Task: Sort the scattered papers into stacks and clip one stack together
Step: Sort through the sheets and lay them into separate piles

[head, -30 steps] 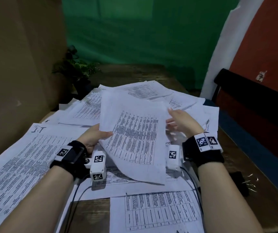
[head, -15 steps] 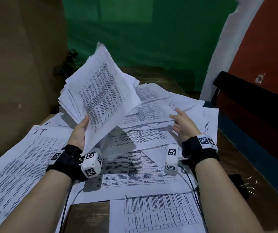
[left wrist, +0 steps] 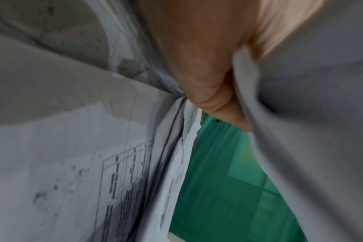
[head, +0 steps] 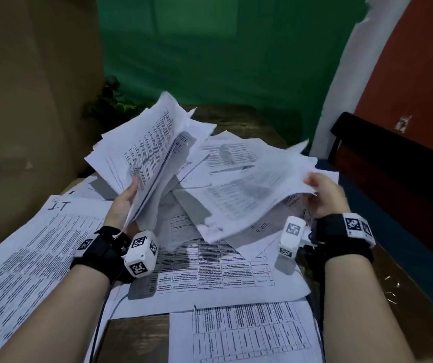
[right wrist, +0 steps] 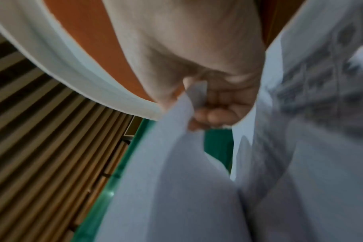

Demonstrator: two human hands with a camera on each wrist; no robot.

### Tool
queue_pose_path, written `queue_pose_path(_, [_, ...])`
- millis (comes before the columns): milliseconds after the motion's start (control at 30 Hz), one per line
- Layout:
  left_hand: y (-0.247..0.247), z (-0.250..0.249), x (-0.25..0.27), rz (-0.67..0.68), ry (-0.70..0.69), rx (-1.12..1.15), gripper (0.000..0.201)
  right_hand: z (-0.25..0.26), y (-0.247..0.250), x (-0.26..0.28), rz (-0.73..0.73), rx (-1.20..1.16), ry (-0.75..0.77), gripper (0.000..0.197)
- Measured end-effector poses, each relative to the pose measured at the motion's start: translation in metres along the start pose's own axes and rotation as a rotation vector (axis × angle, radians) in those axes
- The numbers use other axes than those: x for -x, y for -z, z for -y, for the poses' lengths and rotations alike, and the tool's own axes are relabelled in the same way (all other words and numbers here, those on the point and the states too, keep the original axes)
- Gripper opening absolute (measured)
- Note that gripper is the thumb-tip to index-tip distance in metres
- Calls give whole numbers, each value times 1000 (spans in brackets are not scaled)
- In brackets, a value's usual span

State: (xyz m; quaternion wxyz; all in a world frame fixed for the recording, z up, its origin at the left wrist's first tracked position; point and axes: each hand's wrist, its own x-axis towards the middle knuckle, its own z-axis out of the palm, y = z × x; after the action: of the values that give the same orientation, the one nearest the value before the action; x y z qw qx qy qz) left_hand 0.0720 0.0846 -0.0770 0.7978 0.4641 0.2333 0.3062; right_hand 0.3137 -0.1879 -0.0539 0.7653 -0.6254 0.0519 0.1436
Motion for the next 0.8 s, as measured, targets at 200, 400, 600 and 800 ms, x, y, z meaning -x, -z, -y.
queue_pose_path(200, [3, -1, -2, 21, 143, 121, 48, -4, 2, -13, -280, 483, 194, 49])
queue_pose_path(400, [14, 2, -11, 15, 181, 128, 42, 0, -5, 12, 210, 488, -260, 49])
queue_pose_path(600, [10, 2, -13, 32, 176, 202, 55, -6, -6, 15, 342, 561, -347, 60])
queue_pose_path(800, [10, 2, -13, 70, 189, 193, 55, -15, -33, 19, 201, 71, 71, 81])
